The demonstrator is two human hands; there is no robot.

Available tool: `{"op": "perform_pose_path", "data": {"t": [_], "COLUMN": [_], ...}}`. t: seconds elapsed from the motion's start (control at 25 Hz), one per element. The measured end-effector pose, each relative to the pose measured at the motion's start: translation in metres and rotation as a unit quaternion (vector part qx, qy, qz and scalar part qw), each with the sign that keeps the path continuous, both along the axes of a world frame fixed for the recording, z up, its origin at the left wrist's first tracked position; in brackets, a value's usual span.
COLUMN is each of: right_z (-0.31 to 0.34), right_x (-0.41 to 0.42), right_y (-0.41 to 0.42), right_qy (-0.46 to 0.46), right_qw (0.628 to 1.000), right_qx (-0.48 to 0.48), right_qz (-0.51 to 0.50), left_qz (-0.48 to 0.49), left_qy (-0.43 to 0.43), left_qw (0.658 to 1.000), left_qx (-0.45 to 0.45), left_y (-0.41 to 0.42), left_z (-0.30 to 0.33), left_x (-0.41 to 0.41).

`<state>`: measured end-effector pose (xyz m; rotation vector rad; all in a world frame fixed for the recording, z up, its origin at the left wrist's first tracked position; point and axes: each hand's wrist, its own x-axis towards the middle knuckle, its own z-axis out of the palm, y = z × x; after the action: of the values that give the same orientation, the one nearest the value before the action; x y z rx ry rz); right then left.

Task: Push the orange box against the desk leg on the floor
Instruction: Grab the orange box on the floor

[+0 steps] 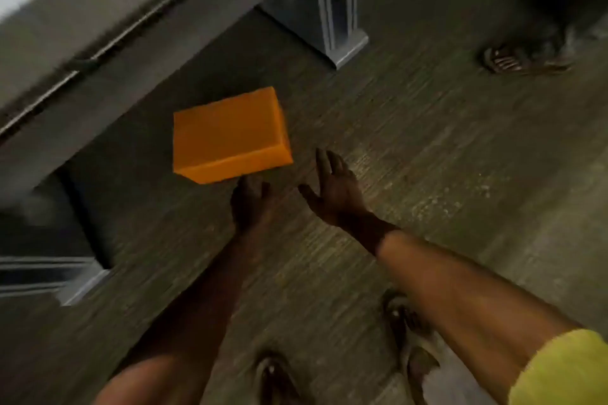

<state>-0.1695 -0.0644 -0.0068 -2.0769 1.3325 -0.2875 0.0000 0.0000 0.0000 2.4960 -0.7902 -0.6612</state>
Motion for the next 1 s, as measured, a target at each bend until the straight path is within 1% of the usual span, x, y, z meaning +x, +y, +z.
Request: {"op": "perform_pose_path", "data": {"t": [0.16,0.32,0.44,0.52,0.6,0.68,0.76,0.8,0.84,0.92,1.0], "right_z": [-0.109,-0.190,-0.225,-0.244,-0.253,-0.257,-0.261,-0.262,-0.262,-0.266,-0.275], "right_x": [0.043,0.088,0.118,0.142,0.167,0.184,0.196,0.201,0.205,0.212,0.215], "right_y": [-0.008,-0.039,-0.065,-0.087,-0.108,-0.123,-0.124,-0.119,-0.111,-0.083,-0.044], "right_qy": [0.005,-0.014,-0.051,-0.079,-0.110,-0.150,-0.182,-0.191,-0.192,-0.193,-0.233], "right_qw": [1.000,0.997,0.997,0.996,0.993,0.982,0.970,0.966,0.967,0.971,0.966], "right_qx": [-0.005,-0.063,-0.061,-0.032,0.033,0.107,0.158,0.168,0.159,0.112,0.089], "right_qz": [0.022,0.029,0.025,0.024,-0.001,-0.039,-0.040,-0.037,-0.045,-0.079,-0.073], "left_qz": [0.140,0.200,0.219,0.215,0.193,0.147,0.131,0.137,0.149,0.171,0.198], "left_qy": [0.103,0.151,0.207,0.208,0.165,0.112,0.087,0.085,0.092,0.116,0.133], "left_qw": [0.985,0.962,0.936,0.933,0.950,0.972,0.979,0.979,0.976,0.966,0.952], "left_qx": [-0.017,-0.109,-0.183,-0.200,-0.180,-0.146,-0.131,-0.128,-0.131,-0.155,-0.193], "left_y": [-0.045,-0.086,-0.111,-0.120,-0.120,-0.114,-0.106,-0.102,-0.098,-0.090,-0.085], "left_z": [-0.103,-0.193,-0.232,-0.247,-0.257,-0.259,-0.259,-0.259,-0.260,-0.267,-0.272], "left_x": [0.038,0.055,0.072,0.085,0.102,0.119,0.138,0.147,0.155,0.167,0.177]}}
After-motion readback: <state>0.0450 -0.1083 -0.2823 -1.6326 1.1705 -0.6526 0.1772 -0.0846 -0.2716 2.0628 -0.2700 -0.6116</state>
